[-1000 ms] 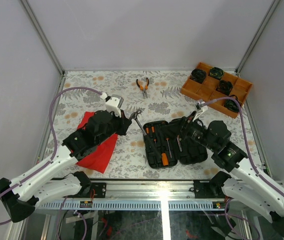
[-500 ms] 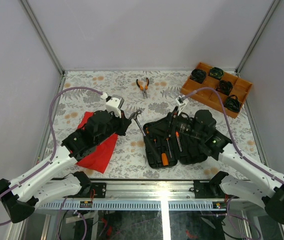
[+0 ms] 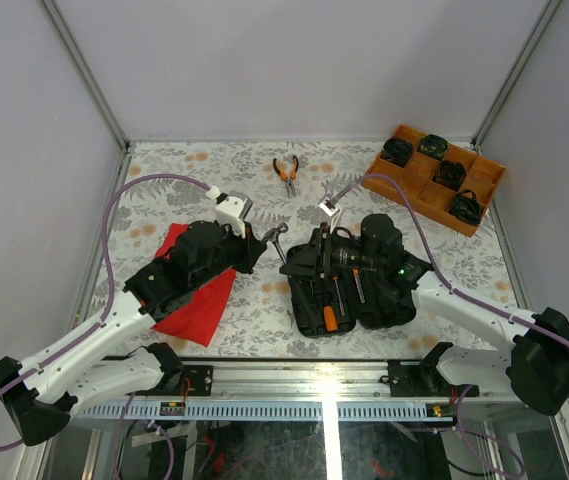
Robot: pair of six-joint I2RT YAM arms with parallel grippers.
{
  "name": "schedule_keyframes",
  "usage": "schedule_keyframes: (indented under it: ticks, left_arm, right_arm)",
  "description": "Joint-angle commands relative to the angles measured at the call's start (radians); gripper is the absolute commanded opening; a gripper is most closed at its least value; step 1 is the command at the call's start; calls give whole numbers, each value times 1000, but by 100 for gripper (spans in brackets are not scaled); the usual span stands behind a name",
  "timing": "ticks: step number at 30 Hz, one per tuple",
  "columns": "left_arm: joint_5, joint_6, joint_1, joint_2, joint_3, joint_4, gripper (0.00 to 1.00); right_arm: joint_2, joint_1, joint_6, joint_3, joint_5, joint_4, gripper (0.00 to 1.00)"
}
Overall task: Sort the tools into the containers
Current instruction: Pick up the hammer at the center of the board.
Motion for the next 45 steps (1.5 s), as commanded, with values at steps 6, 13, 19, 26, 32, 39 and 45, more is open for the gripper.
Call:
schedule_keyframes:
  ticks: [6,13,19,26,32,39,45]
  left_arm:
    - [23,6,-3,-17,4,127,0]
    - [13,3,-3,-39,-8,136,2]
    - [-2,23,-2,-78,-17,138,41]
    - [-14,28,-3,-154,-10,107,72]
    - [28,31,-2,-160,68,13,75]
    - [107,-8,-2,-151,145,-56,77]
    - [128,-110,-2,-86,191,-92,77]
  right_arm:
    - [64,33,18,50,-49,121,35]
    - [71,34,14,43,-24,120,11]
    - [28,33,-42,40,64,38,2]
    - [-87,33,-158,34,257,-67,0]
    - [-221,33,-429,-78,258,40,0]
    - [-337,33,-906,-182,168,145,0]
    - [-330,34,-1424,-141,78,-66,0]
